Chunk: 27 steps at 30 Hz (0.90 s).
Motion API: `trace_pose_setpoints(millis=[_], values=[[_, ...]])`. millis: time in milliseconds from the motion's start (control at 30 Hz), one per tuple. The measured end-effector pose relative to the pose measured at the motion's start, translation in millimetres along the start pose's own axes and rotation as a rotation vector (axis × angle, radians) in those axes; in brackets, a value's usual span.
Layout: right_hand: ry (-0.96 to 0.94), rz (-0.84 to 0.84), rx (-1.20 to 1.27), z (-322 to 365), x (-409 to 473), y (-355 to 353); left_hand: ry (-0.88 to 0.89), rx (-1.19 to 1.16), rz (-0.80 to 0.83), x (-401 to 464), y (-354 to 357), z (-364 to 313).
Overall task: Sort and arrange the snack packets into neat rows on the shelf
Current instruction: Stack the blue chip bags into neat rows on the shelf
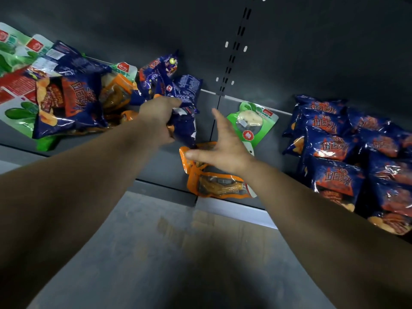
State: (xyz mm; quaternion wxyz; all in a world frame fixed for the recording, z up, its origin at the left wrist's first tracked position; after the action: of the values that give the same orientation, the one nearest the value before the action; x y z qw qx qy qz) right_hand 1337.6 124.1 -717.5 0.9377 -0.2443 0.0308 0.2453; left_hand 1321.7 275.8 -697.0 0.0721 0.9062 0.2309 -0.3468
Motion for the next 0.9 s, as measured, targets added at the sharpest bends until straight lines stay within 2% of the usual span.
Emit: trace_pose_setpoints(millis=[167,300,367,467,500,633,700,800,900], values=[[-0.047,-0.133,0.264,0.7,9.9,17.0,0.042,0.067,0.118,-16.0,34.6,3.0],[0.027,-0.267,0.395,-7.3,6.8,-12.2,0.123,0.209,0.235,-22.1,42.8,0.4],[0.115,-0.23,0.556,-12.4,2.5,-26.9,0.163,0.279,0.178,-14.0,34.5,-1.0],[0.25,-0.064,0.757,-20.0,-5.8,-37.1,0.154,0.349,0.033,8.2,10.2,2.8],[0.279,-0.028,0.802,-22.1,-8.8,-39.7,0.129,0.369,0.066,9.7,4.4,6.4],[0.36,0.11,0.888,-24.4,-18.4,-39.7,0.061,0.309,0.486,7.6,13.1,30.4],[0.385,0.121,0.919,-25.3,-20.0,-34.3,0.062,0.251,0.597,0.5,23.6,36.7],[0.393,0.085,0.942,-22.8,-20.4,-28.7,0.021,0.175,0.623,-2.7,34.1,40.1],[0.402,-0.014,0.941,-22.5,-20.4,-30.2,0.023,0.059,0.494,6.2,35.9,38.8]])
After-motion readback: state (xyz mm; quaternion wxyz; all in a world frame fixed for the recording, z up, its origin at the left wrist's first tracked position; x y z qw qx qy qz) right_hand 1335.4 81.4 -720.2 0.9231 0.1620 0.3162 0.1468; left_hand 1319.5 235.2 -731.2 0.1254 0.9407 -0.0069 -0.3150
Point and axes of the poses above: each hand's wrist, its own x-axis towards the middle knuckle, its own y-axis out of the palm, z = x × y, the point moved 4 cm from there along x, towards the middle knuckle, and after that the axes turned 13 degrees about x, right-handed, at the moved point
